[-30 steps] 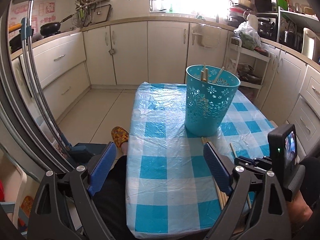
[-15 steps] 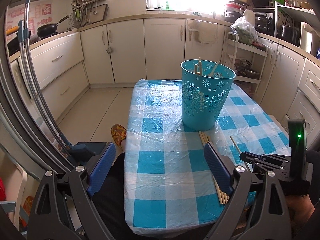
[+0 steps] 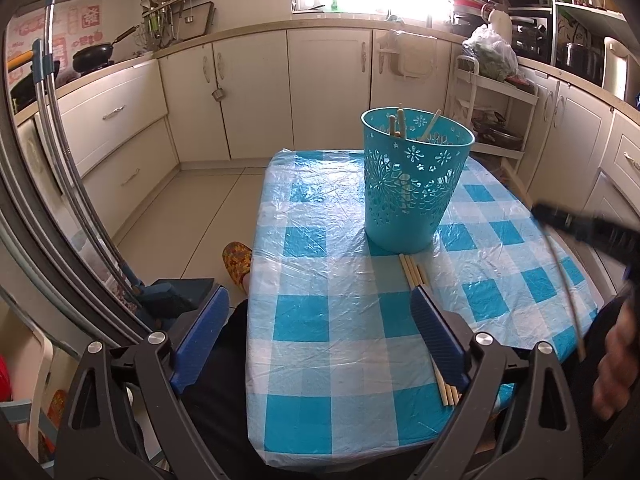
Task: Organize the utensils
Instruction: 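Hold the chopstick over the basket with the right gripper and release it inside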
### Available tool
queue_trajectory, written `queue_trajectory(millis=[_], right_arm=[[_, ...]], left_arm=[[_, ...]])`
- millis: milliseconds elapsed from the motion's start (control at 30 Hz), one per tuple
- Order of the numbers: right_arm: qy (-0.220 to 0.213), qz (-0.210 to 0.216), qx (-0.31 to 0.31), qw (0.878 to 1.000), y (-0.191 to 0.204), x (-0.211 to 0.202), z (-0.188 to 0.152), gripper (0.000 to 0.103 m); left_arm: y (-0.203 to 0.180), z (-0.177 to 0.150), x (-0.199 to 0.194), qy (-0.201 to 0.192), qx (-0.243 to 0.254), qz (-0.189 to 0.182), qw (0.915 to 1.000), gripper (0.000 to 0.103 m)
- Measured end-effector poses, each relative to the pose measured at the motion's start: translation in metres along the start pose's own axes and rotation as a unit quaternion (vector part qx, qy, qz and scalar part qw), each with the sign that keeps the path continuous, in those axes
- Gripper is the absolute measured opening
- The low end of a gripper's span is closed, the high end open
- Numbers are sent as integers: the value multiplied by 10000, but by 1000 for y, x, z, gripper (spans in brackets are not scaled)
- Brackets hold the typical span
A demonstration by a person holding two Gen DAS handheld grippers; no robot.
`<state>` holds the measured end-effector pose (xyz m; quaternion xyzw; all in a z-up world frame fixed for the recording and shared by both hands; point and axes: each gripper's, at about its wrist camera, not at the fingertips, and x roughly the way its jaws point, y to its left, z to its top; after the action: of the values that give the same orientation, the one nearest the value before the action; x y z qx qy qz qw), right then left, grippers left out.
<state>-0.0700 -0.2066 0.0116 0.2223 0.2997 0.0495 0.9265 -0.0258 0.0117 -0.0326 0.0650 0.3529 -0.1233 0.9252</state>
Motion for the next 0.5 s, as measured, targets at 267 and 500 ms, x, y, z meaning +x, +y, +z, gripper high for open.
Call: queue_trajectory(millis=[267, 500], right_arm=[[-851, 499, 35, 9951, 21, -5, 63, 5], [-1440, 587, 205, 9876, 33, 31, 110, 5]], left_arm=[[-2, 0, 11, 115, -2, 26, 9999, 89], [2, 0, 23, 240, -84, 39, 9997, 89]])
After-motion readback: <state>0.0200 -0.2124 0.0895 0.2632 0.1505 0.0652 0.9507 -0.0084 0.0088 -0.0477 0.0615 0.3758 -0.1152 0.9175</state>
